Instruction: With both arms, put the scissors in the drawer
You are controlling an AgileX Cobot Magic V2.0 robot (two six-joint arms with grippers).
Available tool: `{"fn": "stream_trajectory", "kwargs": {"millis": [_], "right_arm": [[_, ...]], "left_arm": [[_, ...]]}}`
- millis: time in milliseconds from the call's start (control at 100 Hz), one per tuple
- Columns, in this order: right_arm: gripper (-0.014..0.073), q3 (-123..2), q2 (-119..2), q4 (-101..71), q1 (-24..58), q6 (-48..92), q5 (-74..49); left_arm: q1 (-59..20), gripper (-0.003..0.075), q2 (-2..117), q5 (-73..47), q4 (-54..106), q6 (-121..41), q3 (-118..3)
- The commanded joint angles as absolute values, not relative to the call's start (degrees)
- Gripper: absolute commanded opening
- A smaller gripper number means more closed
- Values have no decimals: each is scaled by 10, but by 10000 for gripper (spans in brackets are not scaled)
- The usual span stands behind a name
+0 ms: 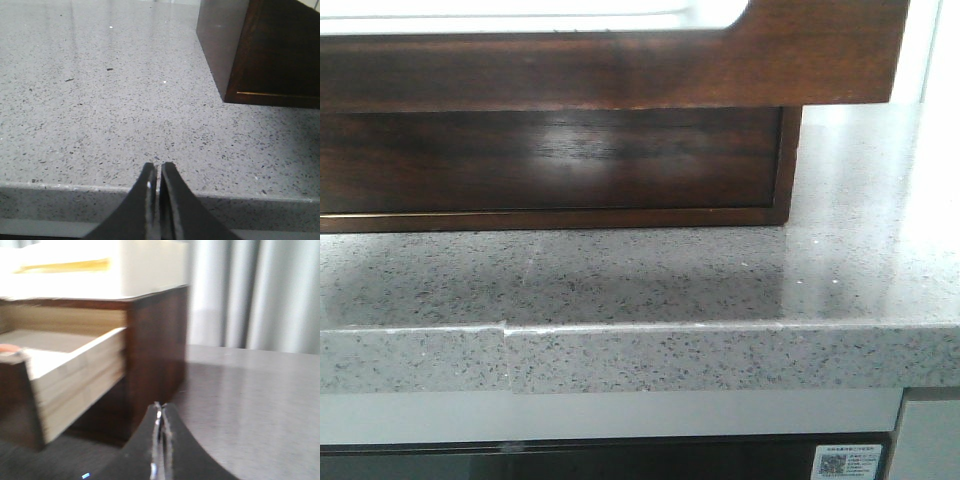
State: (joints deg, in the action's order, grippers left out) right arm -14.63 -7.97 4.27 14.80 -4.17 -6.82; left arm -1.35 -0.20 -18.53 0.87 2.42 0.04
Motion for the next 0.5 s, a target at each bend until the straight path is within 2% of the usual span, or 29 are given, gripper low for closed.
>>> {"fn": "stream_trajectory", "kwargs": {"millis": [0, 260, 490], "right_arm": [[-61, -150, -73, 64, 106, -71, -17], [-61, -94, -39, 65, 8, -99, -10], [-61, -43, -28, 65, -2, -103, -4]], "left_arm": [[-12, -22, -19, -150, 14, 22, 12], [-12, -22, -19, -150, 14, 22, 12], [-12, -22, -19, -150, 14, 22, 12]]}}
